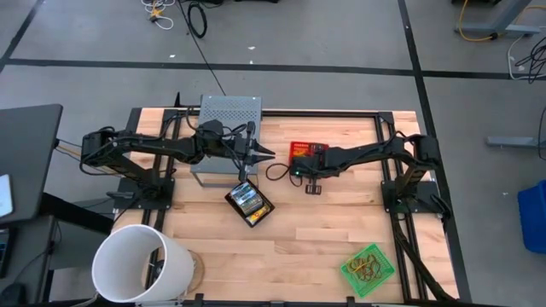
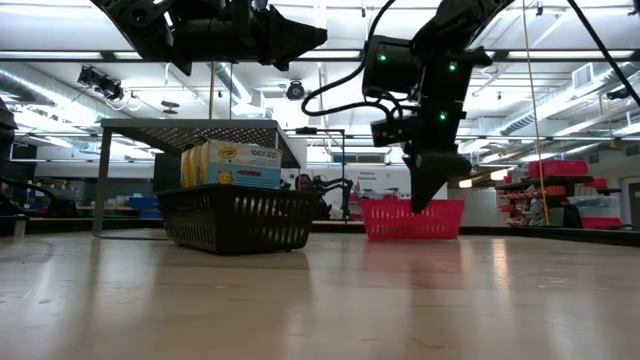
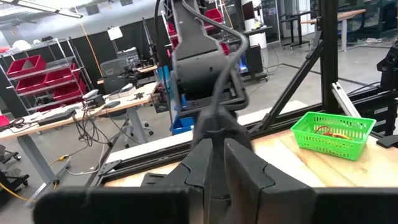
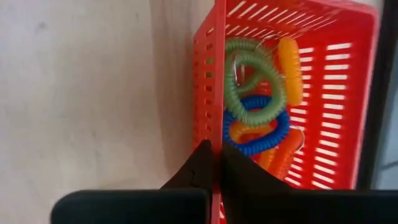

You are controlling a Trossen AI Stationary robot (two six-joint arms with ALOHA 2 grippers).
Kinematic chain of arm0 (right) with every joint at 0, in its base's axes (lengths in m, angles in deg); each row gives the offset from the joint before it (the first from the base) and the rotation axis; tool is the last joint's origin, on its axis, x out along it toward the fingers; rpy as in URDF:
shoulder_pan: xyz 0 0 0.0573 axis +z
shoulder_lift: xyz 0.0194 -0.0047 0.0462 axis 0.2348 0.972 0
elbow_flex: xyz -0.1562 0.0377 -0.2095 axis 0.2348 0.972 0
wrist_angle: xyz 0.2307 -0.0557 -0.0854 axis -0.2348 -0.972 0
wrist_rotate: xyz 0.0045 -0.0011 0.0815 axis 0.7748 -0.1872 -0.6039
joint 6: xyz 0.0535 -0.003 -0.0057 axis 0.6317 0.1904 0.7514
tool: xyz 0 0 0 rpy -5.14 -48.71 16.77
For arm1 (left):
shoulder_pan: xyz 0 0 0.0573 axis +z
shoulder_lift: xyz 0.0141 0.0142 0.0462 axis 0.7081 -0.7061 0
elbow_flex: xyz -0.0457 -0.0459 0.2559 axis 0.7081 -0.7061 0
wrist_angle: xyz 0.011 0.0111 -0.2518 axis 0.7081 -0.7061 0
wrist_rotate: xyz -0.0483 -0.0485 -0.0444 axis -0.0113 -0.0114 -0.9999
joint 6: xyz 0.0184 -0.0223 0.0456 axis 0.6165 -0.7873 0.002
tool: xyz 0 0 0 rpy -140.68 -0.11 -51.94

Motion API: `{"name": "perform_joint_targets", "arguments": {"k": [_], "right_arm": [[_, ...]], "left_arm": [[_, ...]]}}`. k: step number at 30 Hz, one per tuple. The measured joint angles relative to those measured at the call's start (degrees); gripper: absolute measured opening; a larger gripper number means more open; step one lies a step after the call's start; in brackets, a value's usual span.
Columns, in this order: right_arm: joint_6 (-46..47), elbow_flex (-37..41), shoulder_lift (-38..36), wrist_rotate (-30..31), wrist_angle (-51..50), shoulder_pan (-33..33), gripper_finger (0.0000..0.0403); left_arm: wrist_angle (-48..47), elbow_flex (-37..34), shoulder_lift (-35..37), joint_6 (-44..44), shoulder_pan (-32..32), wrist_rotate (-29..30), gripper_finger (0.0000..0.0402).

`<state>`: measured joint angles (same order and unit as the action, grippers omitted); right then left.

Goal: Pick & Place Office Desk Supplies
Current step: Put the red basket with the spring rubber bands on the shelf

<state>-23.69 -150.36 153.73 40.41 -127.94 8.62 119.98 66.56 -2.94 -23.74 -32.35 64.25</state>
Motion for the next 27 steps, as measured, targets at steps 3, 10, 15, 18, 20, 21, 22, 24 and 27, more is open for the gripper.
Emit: {"name": "perform_joint_targets", "arguments": {"k": [3, 10, 15, 18, 20, 21, 22, 24, 27], "right_arm": [[-1.1, -0.4, 0.0, 3.7, -1.0, 1.0, 0.0009], [-2.1, -4.4, 0.0, 8.3, -2.2, 2.2, 0.0008], [-3.1, -9.5, 0.0, 10.9, -7.6, 2.7, 0.0008], [-4.1, -13.6, 0.0, 13.9, -11.8, 2.9, 0.0008], [-5.3, -16.3, -0.1, 15.2, -13.1, 2.9, 0.0008], [-6.0, -17.5, -0.1, 15.2, -13.5, 2.8, 0.0008], [-6.7, -18.6, -0.1, 15.3, -13.6, 2.7, 0.0008], [-8.1, -20.7, -0.1, 15.3, -13.6, 2.4, 0.0008], [-10.4, -22.5, -0.2, 15.4, -12.6, 2.2, 0.0008]], "left_arm": [[0.0, 0.0, 0.0, 0.1, 0.0, -0.8, 0.005], [0.0, 0.0, 0.0, 0.5, 0.0, -4.3, 0.005], [0.0, 0.0, 0.0, 0.4, 0.0, -4.3, 0.005], [0.0, 0.0, 0.0, 0.5, 0.0, -6.0, 0.005], [0.3, 0.0, 0.1, 0.5, 0.0, -7.8, 0.005], [0.5, 0.0, 0.3, 0.6, -0.2, -8.5, 0.005], [0.9, 0.0, 0.7, 0.6, -0.4, -8.7, 0.005], [-0.6, 0.0, 2.6, 0.6, -0.4, -8.7, 0.005], [-8.9, 0.1, 7.5, 1.3, -0.3, -5.3, 0.005]]}}
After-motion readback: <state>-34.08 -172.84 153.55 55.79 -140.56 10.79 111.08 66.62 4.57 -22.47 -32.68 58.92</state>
